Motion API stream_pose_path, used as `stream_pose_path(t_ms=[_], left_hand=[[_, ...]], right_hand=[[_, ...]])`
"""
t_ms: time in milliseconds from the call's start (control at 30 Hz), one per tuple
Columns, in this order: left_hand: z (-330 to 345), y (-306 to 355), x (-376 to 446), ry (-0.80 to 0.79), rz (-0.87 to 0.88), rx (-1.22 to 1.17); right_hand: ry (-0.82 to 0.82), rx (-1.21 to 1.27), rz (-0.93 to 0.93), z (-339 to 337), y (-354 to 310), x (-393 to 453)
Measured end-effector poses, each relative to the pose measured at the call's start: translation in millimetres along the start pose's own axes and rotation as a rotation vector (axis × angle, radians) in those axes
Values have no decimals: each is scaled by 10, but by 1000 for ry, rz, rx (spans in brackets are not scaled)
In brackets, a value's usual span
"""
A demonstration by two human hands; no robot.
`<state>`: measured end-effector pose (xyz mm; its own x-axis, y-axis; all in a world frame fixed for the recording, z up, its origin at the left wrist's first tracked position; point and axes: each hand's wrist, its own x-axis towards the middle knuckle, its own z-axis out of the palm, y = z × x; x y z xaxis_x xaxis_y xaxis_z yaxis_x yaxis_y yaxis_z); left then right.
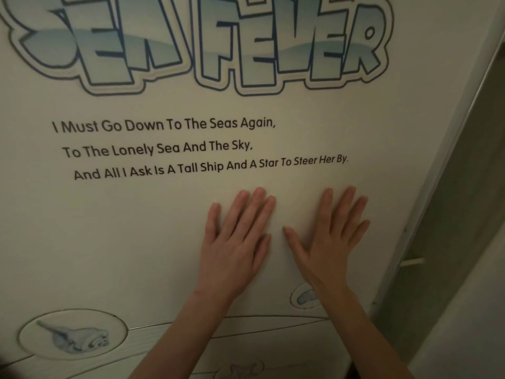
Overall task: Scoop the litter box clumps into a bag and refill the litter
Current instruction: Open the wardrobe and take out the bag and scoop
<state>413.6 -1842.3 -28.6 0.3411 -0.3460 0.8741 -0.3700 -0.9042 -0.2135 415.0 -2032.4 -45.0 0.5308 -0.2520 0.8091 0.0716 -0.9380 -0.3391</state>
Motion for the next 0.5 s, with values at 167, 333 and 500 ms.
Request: stream_pose_path(t_ms=[167, 333, 500], left_hand=[[-37, -61, -58, 18, -25, 12], [-56, -158, -109, 24, -48, 25], [-73, -266, -184, 47, -77, 38]], right_hand=[[22, 6, -7, 31, -111, -59], [27, 21, -20, 39, -226, -108], [41, 34, -93, -20, -296, -189]])
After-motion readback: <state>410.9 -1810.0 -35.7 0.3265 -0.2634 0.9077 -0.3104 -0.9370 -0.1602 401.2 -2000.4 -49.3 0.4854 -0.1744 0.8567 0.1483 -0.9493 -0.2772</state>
